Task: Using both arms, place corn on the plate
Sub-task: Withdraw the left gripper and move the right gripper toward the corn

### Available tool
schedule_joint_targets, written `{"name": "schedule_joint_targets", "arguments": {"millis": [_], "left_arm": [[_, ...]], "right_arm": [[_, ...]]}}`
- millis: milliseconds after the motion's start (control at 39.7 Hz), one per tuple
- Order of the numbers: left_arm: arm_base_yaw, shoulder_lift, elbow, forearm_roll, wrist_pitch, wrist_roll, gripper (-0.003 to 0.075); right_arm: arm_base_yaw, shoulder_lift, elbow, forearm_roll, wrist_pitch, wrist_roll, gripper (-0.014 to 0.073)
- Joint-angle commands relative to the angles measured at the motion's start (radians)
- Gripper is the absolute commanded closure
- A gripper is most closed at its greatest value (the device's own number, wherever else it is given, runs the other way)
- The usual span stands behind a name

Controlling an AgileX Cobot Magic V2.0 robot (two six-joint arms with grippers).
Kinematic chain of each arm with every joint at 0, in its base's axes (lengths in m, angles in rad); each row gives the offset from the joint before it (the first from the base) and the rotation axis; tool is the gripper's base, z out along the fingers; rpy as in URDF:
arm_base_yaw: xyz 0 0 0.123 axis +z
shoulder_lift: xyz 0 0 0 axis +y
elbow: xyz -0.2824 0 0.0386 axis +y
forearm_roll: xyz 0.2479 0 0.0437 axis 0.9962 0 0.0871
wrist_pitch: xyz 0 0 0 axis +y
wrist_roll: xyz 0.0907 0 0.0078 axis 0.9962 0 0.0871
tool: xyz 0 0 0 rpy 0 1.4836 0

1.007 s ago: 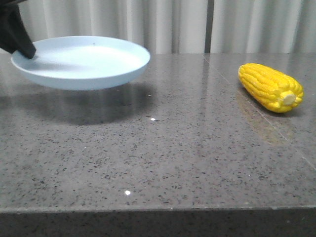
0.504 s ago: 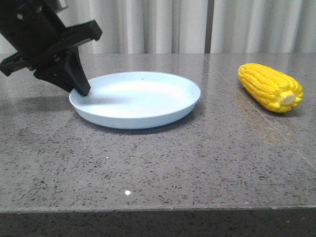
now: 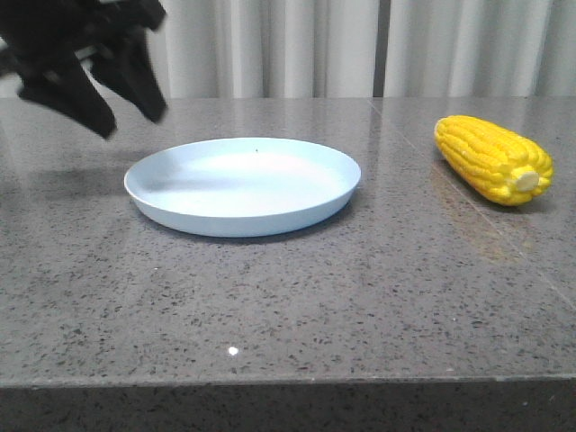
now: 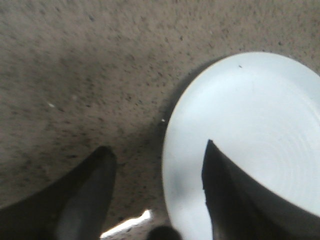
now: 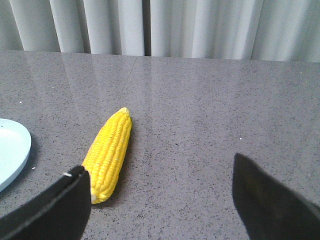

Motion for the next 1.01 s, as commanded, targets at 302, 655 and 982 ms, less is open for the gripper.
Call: {"name": "schedule_joint_targets", "arguments": {"millis": [302,655,982], "left_arm": [[0.131,-0.351,0.134,0.331,-0.063,-0.122,0.0741],[0.137,-0.783,0.530,0.389,-0.394,-0.121,0.0741],[0.137,-1.237,0.800,0.391,-0.441,-0.102,0.0741]], "right_arm": [[-0.006,0.015,-0.035,0.007,-0.073,0.001,-0.0008],[-0.006,0.015,-0.035,0.007,-0.073,0.001,-0.0008],[-0.006,0.015,-0.035,0.007,-0.073,0.001,-0.0008]]}}
